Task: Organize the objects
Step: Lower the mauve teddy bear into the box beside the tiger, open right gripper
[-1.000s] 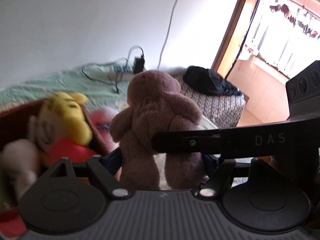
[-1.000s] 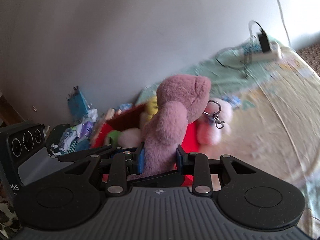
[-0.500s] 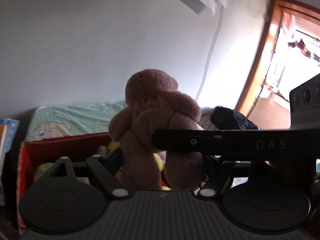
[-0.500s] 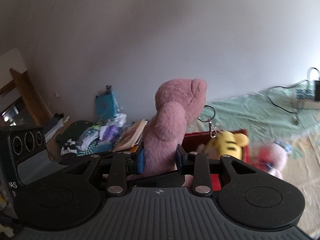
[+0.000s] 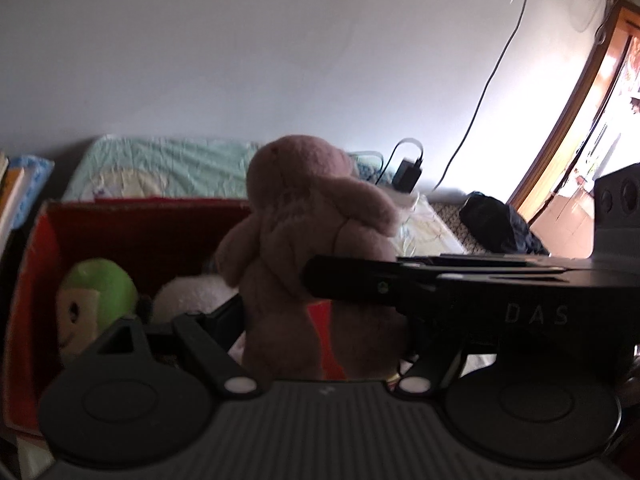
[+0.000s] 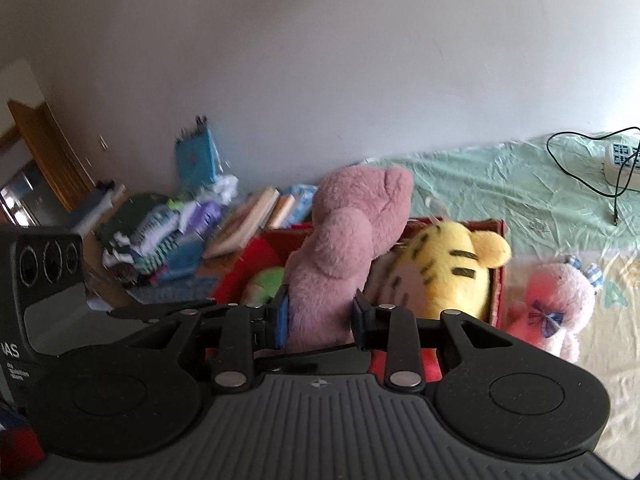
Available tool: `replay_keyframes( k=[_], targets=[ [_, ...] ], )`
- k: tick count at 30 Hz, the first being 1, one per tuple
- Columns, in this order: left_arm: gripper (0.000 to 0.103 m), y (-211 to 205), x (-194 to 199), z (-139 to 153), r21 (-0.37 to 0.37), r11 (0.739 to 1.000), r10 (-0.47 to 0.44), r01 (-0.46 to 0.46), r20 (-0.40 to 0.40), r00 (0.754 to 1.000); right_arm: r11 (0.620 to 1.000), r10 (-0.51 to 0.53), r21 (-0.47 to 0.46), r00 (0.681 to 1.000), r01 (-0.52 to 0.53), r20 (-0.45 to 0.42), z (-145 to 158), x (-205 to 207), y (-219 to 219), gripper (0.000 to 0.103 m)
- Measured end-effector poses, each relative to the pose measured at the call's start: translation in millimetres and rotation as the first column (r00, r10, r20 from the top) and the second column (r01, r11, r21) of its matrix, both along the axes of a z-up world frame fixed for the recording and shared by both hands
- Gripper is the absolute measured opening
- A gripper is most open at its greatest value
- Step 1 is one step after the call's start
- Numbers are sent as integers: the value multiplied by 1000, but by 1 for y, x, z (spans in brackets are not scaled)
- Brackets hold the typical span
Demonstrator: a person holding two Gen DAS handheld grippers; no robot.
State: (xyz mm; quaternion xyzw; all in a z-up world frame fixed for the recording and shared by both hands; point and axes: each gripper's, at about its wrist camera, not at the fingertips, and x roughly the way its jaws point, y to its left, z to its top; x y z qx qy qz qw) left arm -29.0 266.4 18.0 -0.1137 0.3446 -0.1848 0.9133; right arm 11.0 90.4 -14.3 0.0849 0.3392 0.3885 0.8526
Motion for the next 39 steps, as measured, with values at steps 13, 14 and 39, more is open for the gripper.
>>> replay_keyframes(
  k=[13,14,39],
  targets=[
    [76,5,23,-38,76,997,1,7,-102,995,987,50,-153,998,-57,-48,-27,18,33,32],
    [76,8,23,-39,83,997,5,4,-104,995,987,55,-150,997,-64,-61,-29,20,35,32],
    [85,3,26,-34,176,984,31,-4,-150,988,991,-132,-27,974,129,-185,-33,15,8,28]
  ],
)
